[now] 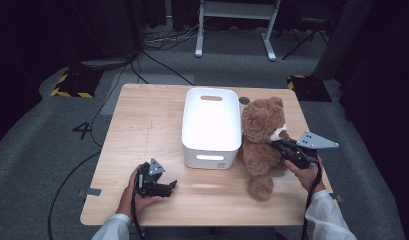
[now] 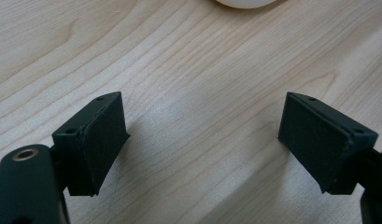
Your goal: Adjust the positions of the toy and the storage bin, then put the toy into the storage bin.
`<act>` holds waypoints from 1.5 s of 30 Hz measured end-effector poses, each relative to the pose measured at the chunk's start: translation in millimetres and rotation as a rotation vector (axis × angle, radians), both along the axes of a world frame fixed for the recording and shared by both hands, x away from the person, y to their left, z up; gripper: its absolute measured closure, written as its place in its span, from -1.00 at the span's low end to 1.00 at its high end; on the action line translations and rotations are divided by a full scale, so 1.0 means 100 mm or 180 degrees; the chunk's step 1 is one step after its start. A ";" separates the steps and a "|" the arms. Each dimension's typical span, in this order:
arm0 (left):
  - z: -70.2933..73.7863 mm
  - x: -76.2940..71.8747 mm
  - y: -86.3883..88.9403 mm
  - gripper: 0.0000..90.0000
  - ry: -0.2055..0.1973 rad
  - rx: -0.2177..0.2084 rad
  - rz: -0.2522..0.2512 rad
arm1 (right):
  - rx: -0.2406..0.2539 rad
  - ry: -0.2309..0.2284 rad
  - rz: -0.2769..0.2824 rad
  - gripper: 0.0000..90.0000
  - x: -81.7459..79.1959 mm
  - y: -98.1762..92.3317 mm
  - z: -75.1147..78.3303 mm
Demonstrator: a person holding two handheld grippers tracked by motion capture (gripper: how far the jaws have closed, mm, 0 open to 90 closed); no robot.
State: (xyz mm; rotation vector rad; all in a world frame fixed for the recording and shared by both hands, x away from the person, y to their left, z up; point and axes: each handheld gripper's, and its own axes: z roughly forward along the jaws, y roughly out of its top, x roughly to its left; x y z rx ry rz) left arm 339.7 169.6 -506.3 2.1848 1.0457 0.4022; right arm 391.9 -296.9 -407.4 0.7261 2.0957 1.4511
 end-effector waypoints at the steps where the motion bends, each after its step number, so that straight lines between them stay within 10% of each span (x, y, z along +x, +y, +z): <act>1: 0.00 0.00 0.00 -0.66 -0.0002 0.0001 -0.0001 | 0.0006 -0.0014 -0.0007 0.94 -0.01 0.00 0.01; 45: 0.00 -0.01 0.00 -0.66 0.0010 -0.0008 0.0007 | 0.0287 -0.0477 -0.0021 0.94 -0.03 -0.09 0.63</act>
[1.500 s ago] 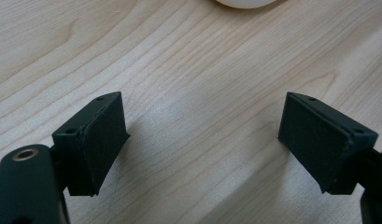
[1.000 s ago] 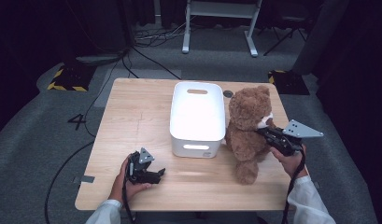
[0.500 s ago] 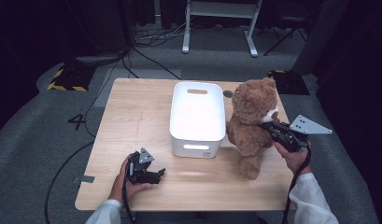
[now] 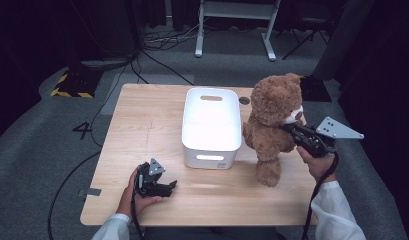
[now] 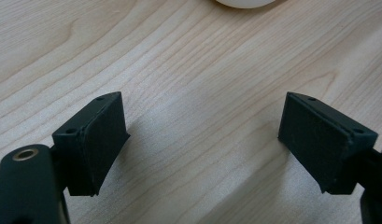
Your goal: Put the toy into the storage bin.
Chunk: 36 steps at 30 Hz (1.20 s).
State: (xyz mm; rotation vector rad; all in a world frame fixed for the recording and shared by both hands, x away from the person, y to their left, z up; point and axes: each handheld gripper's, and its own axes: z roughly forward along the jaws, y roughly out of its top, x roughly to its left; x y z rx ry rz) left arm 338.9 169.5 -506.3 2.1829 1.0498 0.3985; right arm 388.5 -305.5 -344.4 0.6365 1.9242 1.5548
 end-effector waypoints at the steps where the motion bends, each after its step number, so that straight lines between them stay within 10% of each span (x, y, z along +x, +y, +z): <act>1: 0.00 0.00 0.00 -0.66 0.0003 -0.0003 0.0002 | 0.0008 -0.0015 0.0009 0.94 0.00 0.00 0.02; 36: 0.00 -0.01 0.00 -0.66 0.0002 0.0004 0.0005 | 0.0130 -0.0253 0.0091 0.94 0.15 0.25 0.54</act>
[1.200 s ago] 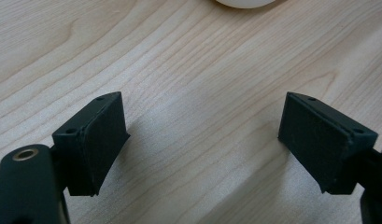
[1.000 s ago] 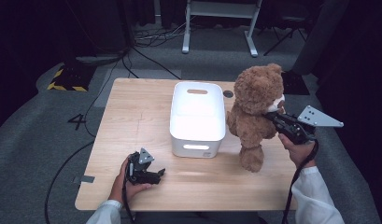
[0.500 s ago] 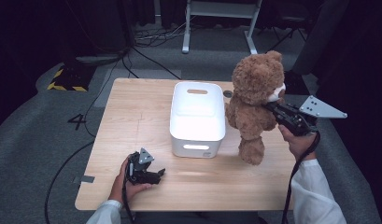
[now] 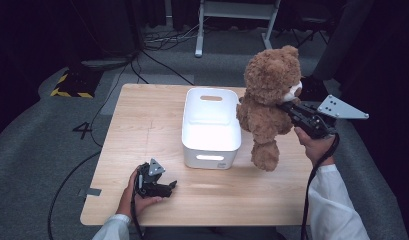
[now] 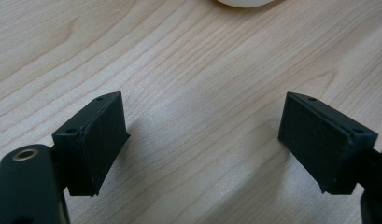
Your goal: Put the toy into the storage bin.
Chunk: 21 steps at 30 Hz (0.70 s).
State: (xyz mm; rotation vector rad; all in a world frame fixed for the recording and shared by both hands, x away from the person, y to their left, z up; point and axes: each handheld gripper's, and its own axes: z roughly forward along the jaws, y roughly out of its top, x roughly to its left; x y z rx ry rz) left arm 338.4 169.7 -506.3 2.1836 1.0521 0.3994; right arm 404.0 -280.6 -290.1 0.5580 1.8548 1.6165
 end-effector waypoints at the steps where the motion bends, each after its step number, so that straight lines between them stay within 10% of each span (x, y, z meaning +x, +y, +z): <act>1: 0.00 0.00 0.00 -0.66 0.0000 0.0000 -0.0001 | 0.0022 -0.0011 0.0001 0.94 0.01 0.01 0.02; 21: 0.00 0.00 0.00 -0.66 0.0005 -0.0001 -0.0005 | 0.0049 -0.0068 0.0120 0.94 0.11 0.23 0.18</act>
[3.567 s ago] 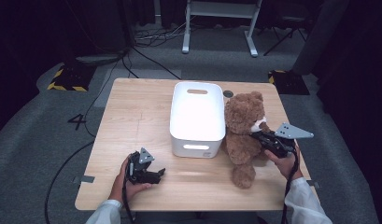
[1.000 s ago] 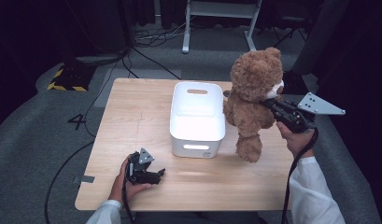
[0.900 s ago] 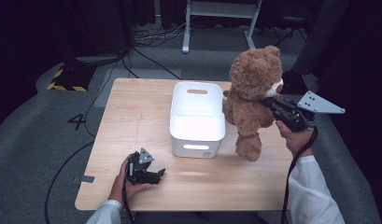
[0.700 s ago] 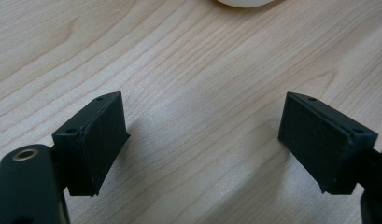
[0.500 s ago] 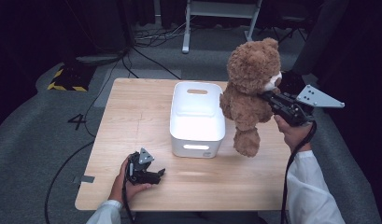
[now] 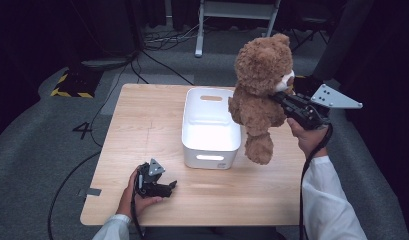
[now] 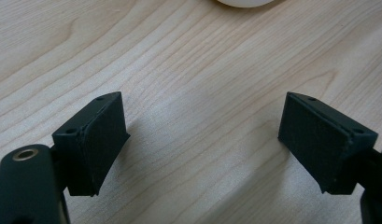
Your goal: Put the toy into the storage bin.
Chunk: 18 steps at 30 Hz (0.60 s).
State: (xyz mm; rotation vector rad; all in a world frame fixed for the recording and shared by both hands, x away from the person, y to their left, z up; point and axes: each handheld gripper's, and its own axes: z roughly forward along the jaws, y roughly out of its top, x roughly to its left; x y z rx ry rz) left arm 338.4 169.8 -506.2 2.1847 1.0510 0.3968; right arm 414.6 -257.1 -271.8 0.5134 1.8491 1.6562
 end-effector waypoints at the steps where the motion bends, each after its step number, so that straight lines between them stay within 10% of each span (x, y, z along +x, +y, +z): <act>1: 0.00 0.00 0.00 -0.66 0.0001 -0.0002 0.0000 | -0.0003 0.0003 0.0005 0.94 0.01 0.02 0.00; 18: 0.00 0.00 0.00 -0.66 -0.0008 0.0001 0.0002 | -0.0020 0.0014 0.0102 0.94 0.10 0.27 0.05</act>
